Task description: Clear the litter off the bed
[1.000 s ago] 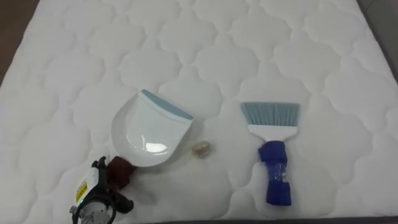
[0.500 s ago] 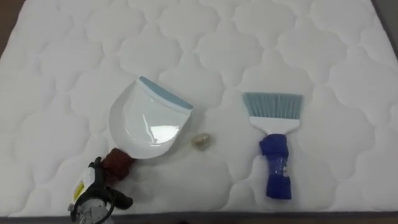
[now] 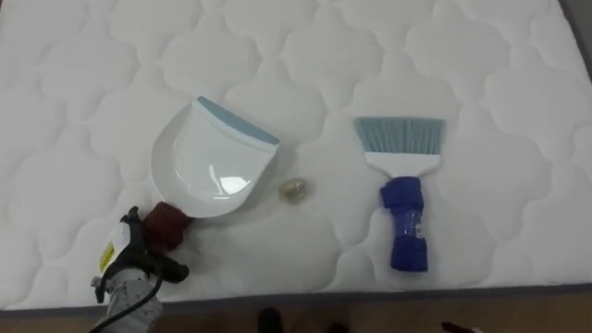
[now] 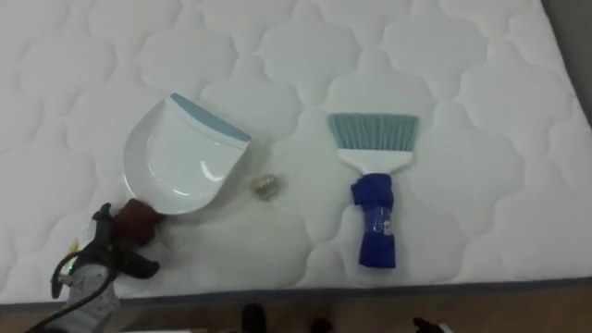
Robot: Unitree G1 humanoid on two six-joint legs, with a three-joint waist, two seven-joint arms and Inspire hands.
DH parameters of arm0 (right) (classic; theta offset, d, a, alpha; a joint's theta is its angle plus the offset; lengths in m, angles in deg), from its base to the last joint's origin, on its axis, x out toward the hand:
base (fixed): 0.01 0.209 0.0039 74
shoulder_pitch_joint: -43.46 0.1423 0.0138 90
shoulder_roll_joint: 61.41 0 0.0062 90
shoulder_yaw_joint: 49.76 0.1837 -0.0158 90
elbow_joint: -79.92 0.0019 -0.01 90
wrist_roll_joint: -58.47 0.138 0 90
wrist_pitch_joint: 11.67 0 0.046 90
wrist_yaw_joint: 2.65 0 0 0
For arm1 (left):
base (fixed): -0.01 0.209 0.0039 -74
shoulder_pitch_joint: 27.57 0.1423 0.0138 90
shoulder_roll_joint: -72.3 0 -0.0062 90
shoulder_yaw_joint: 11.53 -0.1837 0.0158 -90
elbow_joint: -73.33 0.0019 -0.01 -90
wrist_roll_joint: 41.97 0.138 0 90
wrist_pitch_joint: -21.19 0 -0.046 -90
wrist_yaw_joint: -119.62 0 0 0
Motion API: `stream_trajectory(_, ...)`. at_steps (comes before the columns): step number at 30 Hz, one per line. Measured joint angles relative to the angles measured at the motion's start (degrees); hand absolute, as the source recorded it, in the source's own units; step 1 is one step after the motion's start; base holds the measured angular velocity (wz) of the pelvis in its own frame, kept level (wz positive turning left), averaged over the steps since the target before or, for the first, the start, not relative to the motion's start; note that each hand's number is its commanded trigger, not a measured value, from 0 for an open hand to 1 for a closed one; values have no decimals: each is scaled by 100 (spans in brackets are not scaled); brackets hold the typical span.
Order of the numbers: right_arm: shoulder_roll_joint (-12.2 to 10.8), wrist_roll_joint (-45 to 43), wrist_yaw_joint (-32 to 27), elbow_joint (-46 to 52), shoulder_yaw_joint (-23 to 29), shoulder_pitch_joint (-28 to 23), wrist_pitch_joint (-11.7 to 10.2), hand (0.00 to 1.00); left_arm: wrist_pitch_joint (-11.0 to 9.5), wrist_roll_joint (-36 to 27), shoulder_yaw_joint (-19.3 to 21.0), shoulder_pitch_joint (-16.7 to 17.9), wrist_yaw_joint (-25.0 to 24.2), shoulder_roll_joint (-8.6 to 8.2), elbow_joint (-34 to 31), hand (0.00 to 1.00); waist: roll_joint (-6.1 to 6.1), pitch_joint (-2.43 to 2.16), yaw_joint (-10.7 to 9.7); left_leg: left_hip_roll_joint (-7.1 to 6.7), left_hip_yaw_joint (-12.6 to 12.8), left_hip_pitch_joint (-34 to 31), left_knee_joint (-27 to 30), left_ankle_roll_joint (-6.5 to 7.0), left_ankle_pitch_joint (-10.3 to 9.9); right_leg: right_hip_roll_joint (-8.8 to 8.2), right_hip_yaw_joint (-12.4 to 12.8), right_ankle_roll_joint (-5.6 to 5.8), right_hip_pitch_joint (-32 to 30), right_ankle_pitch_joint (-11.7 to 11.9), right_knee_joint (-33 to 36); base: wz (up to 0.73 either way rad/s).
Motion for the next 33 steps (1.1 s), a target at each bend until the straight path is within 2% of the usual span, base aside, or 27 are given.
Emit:
stream_trajectory(4,0,-45,7,202,54,-52,-8,0,4,-32,16,-151,162,42,0,100,-3,9,-62,11,40,-273,145,16,-10,-12,39,-3,-300,-8,173,-2)
stream_trajectory(9,-2,-74,12,231,63,-75,10,0,-1,-36,14,-232,231,332,-5,100,-3,9,-74,25,81,-313,211,42,-27,-22,45,-1,-329,-8,215,-1)
stream_trajectory(21,-6,255,7,317,56,-110,54,0,10,-39,-34,-230,176,211,98,100,-1,19,-187,26,121,-346,323,111,-139,-37,87,59,-350,-35,278,-1)
stream_trajectory(33,-4,379,-3,277,56,-105,54,0,-52,-30,-92,-359,175,211,145,100,-16,28,-176,25,129,-339,330,108,-158,-35,107,69,-341,-41,265,0)
